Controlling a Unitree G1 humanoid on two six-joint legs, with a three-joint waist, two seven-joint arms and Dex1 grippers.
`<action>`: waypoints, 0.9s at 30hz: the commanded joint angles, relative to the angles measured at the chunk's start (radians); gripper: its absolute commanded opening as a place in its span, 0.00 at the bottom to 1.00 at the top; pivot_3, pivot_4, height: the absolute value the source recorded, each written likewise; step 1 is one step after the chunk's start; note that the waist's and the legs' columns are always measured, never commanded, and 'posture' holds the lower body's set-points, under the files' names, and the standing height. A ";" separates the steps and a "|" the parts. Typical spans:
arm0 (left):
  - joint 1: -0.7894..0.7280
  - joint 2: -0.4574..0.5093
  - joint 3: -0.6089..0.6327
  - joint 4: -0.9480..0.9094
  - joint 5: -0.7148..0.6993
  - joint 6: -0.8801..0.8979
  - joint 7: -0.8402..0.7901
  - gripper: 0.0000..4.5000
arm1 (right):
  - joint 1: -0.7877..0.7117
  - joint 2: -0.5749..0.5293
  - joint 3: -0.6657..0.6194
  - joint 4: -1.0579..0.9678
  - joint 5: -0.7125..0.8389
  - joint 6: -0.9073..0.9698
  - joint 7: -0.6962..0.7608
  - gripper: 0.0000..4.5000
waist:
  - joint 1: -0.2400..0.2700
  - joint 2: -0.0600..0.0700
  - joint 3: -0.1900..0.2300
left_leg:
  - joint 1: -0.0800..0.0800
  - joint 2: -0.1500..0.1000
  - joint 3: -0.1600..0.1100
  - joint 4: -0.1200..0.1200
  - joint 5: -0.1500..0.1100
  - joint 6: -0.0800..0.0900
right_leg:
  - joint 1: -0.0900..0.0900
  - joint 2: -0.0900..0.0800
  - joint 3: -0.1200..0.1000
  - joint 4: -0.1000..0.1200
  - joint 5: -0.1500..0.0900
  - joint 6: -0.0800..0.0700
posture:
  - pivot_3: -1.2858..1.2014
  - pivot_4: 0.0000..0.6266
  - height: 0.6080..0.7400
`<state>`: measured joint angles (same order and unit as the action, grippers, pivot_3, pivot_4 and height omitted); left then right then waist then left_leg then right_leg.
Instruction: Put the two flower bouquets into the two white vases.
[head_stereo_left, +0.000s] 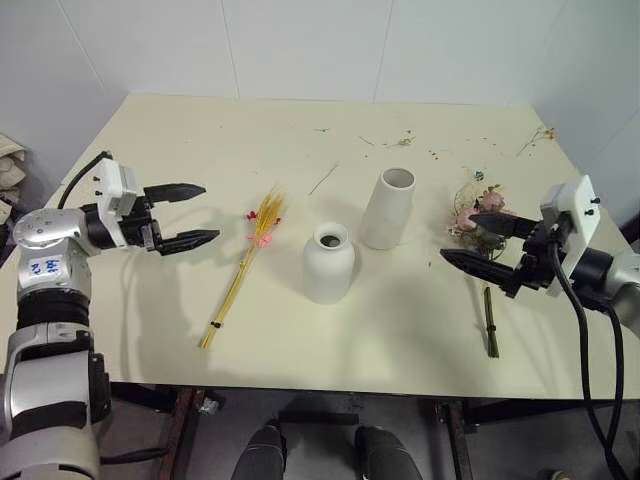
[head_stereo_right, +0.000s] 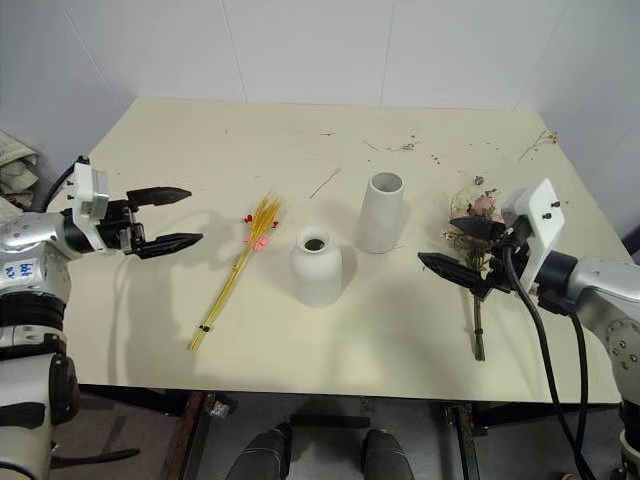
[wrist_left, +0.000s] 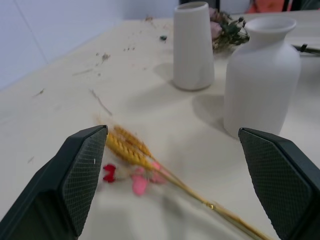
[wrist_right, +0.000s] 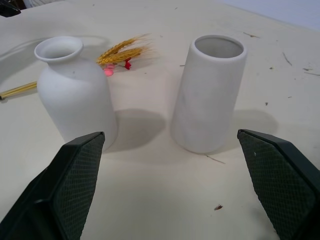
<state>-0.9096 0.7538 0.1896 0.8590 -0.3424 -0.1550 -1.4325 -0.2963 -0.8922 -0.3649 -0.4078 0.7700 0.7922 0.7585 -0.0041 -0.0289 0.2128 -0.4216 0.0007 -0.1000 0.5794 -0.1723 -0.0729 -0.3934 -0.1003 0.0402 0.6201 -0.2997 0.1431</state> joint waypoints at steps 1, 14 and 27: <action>-0.049 -0.006 0.004 0.036 0.007 -0.035 -0.011 0.99 | 0.013 -0.004 -0.053 -0.048 0.026 0.002 -0.015 1.00 | 0.000 0.000 0.000 | 0.000 0.000 0.000 0.000 0.000 0.000 | 0.000 0.000 0.000 0.000 0.000 0.000 | 0.52 0.24 1.00; -0.076 -0.039 0.021 0.012 -0.027 0.025 -0.083 0.99 | 0.080 -0.018 -0.038 -0.048 -0.054 0.049 -0.162 1.00 | -0.002 0.000 0.000 | 0.000 0.001 0.000 0.000 0.000 0.000 | 0.000 0.001 0.000 0.000 0.000 0.000 | 0.52 0.24 1.00; 0.024 -0.001 0.074 -0.250 -0.122 0.202 -0.049 0.99 | -0.126 0.010 0.214 0.235 -0.271 0.287 -0.339 1.00 | -0.015 0.000 0.000 | 0.000 0.001 0.000 -0.001 0.000 0.000 | -0.001 0.001 0.001 0.001 0.000 -0.001 | 0.52 0.24 1.00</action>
<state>-0.8977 0.7297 0.2403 0.6706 -0.4325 0.0133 -1.4889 -0.4103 -0.8864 -0.1542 -0.1707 0.5086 1.0579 0.4153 -0.0193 -0.0288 0.2128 -0.4215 0.0016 -0.1000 0.5773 -0.1723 -0.0729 -0.3948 -0.0993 0.0415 0.6209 -0.3003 0.1421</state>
